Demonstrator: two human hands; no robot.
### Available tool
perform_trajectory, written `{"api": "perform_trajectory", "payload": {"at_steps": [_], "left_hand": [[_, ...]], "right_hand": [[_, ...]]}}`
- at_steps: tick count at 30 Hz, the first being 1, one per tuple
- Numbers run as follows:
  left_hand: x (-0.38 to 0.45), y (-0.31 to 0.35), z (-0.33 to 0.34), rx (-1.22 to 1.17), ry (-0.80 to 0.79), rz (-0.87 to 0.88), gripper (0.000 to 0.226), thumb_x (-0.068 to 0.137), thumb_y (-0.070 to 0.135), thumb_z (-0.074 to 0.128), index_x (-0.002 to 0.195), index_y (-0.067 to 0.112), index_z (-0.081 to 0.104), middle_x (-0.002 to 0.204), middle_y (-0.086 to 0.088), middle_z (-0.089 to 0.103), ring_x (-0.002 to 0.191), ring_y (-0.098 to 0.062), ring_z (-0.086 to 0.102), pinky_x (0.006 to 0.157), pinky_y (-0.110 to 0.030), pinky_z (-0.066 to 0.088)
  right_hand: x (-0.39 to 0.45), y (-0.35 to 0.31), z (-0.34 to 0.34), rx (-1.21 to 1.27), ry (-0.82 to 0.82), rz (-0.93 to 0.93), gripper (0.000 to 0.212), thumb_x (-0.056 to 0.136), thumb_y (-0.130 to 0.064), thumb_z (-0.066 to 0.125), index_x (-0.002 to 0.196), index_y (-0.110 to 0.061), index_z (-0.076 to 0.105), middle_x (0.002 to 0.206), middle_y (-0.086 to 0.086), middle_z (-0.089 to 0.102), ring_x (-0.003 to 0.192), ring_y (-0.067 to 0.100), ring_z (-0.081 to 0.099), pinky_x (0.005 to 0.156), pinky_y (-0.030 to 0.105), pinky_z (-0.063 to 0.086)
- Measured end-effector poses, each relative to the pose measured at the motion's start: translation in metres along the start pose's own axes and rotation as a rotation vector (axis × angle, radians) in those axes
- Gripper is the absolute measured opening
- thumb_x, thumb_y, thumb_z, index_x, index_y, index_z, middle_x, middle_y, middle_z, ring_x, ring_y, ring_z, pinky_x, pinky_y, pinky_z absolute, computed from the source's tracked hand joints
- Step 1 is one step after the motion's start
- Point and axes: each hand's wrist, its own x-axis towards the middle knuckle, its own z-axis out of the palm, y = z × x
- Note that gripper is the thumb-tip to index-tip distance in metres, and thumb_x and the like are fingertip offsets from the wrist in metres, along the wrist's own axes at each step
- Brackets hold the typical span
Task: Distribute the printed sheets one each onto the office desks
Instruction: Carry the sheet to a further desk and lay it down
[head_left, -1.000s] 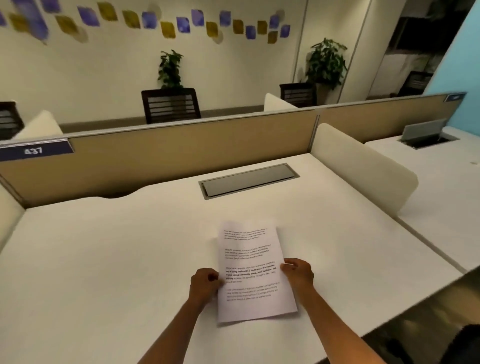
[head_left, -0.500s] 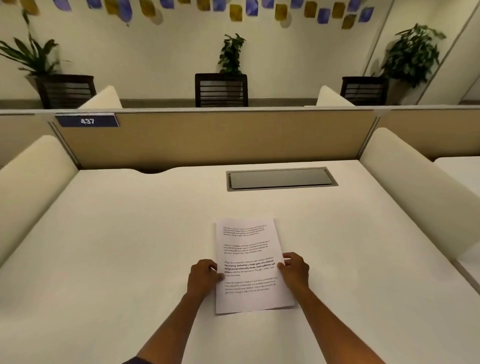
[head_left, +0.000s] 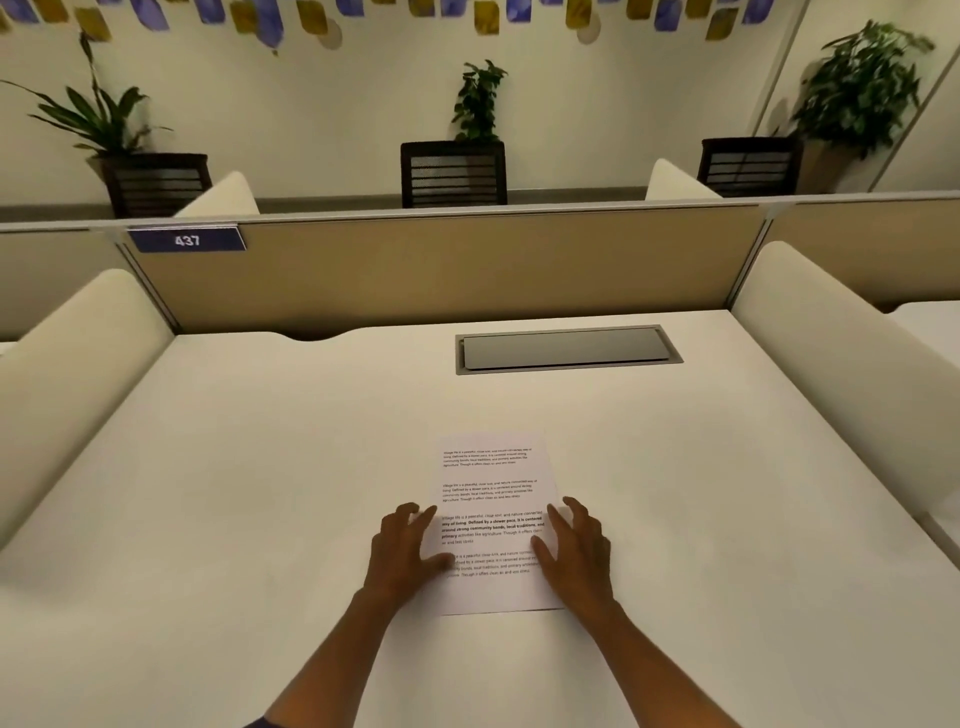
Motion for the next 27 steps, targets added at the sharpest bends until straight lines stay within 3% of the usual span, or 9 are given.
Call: {"api": "perform_trajectory", "payload": {"at_steps": [3, 8, 17, 21, 27], "left_hand": [[-0.005, -0.001, 0.009, 0.091, -0.059, 0.086, 0.087, 0.080, 0.061, 0.064, 0.151, 0.023, 0.030, 0.162, -0.003, 0.019, 0.150, -0.022, 0.016, 0.122, -0.036, 0.017], [-0.003, 0.003, 0.015, 0.270, -0.158, 0.098, 0.088, 0.084, 0.066, 0.052, 0.154, 0.022, 0.019, 0.165, -0.003, 0.001, 0.152, -0.025, 0.004, 0.121, -0.045, 0.016], [-0.003, 0.003, 0.013, 0.243, -0.214, 0.093, 0.089, 0.088, 0.062, 0.050, 0.155, 0.021, 0.009, 0.164, -0.004, -0.010, 0.152, -0.027, -0.003, 0.124, -0.045, 0.010], [-0.011, 0.000, 0.010, 0.199, -0.127, 0.091, 0.083, 0.092, 0.061, 0.042, 0.155, 0.022, 0.005, 0.164, -0.003, -0.012, 0.153, -0.026, -0.003, 0.123, -0.045, 0.011], [-0.031, -0.006, 0.004, 0.231, 0.005, 0.031, 0.081, 0.090, 0.069, 0.034, 0.155, 0.030, 0.005, 0.164, 0.000, -0.013, 0.152, -0.024, -0.009, 0.121, -0.052, 0.006]], "right_hand": [[-0.007, 0.004, 0.007, -0.035, -0.052, -0.076, 0.058, 0.093, -0.048, 0.049, 0.146, -0.024, 0.040, 0.161, -0.003, 0.020, 0.147, 0.020, 0.021, 0.119, 0.037, 0.017], [-0.009, 0.010, 0.014, -0.130, -0.196, -0.102, 0.069, 0.095, -0.057, 0.036, 0.154, -0.027, 0.017, 0.164, -0.007, -0.001, 0.152, 0.016, -0.004, 0.122, 0.041, -0.005], [-0.010, 0.009, 0.006, -0.182, -0.261, -0.109, 0.071, 0.095, -0.061, 0.029, 0.155, -0.030, 0.006, 0.164, -0.007, -0.009, 0.151, 0.018, -0.009, 0.122, 0.045, -0.005], [-0.013, 0.006, 0.001, -0.180, -0.159, -0.137, 0.070, 0.094, -0.064, 0.026, 0.153, -0.038, 0.001, 0.164, -0.006, -0.011, 0.151, 0.019, -0.010, 0.121, 0.046, -0.005], [-0.013, -0.010, -0.001, -0.200, -0.017, -0.171, 0.080, 0.083, -0.076, 0.014, 0.153, -0.038, 0.009, 0.165, -0.001, -0.002, 0.152, 0.025, 0.000, 0.121, 0.052, 0.002]]}}
